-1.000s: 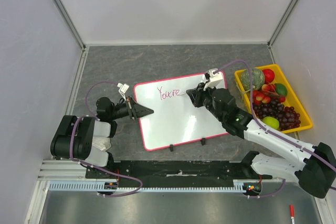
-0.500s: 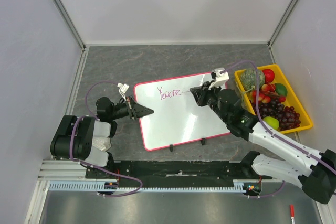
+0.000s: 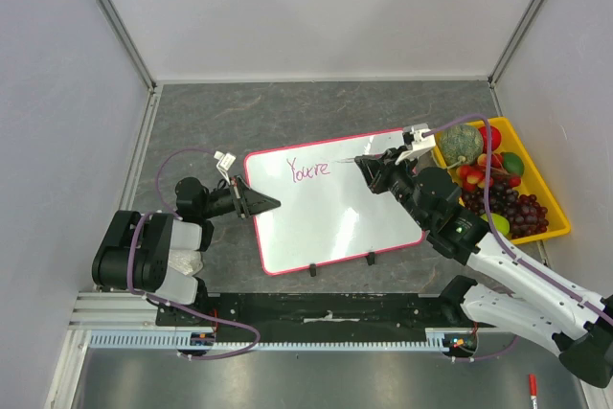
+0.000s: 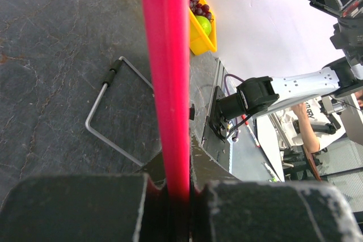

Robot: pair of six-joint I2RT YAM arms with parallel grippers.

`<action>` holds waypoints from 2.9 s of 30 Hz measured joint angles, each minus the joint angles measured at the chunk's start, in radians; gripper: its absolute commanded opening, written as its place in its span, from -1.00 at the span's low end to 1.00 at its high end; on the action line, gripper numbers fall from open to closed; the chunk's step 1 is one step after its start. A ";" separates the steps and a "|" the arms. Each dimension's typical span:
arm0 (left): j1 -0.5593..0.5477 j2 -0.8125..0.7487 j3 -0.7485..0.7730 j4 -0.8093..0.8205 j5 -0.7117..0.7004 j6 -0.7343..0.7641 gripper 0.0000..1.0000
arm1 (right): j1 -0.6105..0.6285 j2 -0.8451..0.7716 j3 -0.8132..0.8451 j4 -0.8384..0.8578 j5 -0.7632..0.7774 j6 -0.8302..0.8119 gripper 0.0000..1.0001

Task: Write a sentence on the whiteboard

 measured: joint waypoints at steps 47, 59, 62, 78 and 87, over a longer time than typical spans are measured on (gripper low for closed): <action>0.000 0.012 0.000 0.023 0.003 -0.006 -0.96 | -0.131 0.128 0.017 -0.006 -0.079 -0.045 -1.00; 0.000 0.017 -0.001 0.024 0.002 -0.011 -0.96 | -0.134 0.158 0.017 0.017 -0.081 -0.045 -1.00; 0.000 0.017 -0.001 0.026 0.002 -0.011 -0.96 | -0.135 0.159 0.017 0.024 -0.088 -0.045 -1.00; 0.000 0.018 -0.001 0.030 0.003 -0.011 -0.96 | -0.136 0.145 -0.006 0.027 -0.159 -0.043 -1.00; 0.000 0.019 -0.001 0.030 0.003 -0.011 -0.96 | -0.136 0.108 -0.044 0.026 -0.151 -0.040 -1.00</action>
